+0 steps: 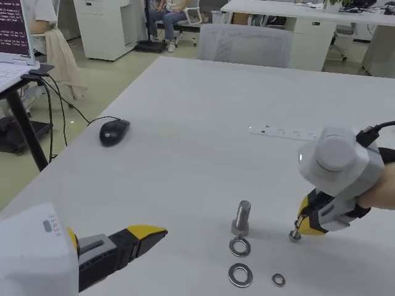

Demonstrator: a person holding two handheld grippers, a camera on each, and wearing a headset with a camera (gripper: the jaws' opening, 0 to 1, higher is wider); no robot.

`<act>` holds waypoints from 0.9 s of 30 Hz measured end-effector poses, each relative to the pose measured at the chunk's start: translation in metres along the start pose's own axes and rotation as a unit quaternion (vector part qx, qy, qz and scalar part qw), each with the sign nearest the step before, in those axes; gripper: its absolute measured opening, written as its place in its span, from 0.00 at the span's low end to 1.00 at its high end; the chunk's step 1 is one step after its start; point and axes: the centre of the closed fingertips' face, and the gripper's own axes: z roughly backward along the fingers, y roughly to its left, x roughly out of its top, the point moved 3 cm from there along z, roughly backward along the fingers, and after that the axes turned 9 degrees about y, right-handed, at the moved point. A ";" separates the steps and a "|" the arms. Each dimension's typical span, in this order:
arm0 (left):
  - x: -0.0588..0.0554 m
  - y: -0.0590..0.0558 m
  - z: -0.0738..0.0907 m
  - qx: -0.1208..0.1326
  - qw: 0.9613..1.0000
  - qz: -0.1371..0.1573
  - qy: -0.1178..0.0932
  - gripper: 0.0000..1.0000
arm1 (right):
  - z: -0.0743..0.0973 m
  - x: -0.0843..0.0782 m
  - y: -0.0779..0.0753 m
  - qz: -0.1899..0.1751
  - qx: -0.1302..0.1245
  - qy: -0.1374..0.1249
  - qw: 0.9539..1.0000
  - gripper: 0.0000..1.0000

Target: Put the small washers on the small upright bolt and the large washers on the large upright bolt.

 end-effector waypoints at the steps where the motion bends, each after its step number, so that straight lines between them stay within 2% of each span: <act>1: 0.000 0.000 0.000 0.000 1.000 0.000 0.000 0.60 | -0.001 0.000 0.000 0.001 0.000 0.000 1.000 0.13; 15: -0.005 0.001 0.003 0.005 1.000 0.005 0.008 0.60 | -0.020 -0.001 0.004 -0.001 0.006 -0.001 1.000 0.14; 17: -0.005 0.002 0.003 0.007 1.000 0.005 0.010 0.60 | -0.020 0.001 0.004 -0.005 0.008 -0.010 1.000 0.15; 19: -0.004 0.002 0.003 0.006 1.000 0.004 0.009 0.60 | -0.020 -0.002 0.003 -0.005 0.002 -0.006 1.000 0.18; 27: -0.003 0.002 0.004 0.008 1.000 0.001 0.006 0.60 | -0.008 -0.010 0.008 -0.013 -0.003 -0.011 1.000 0.17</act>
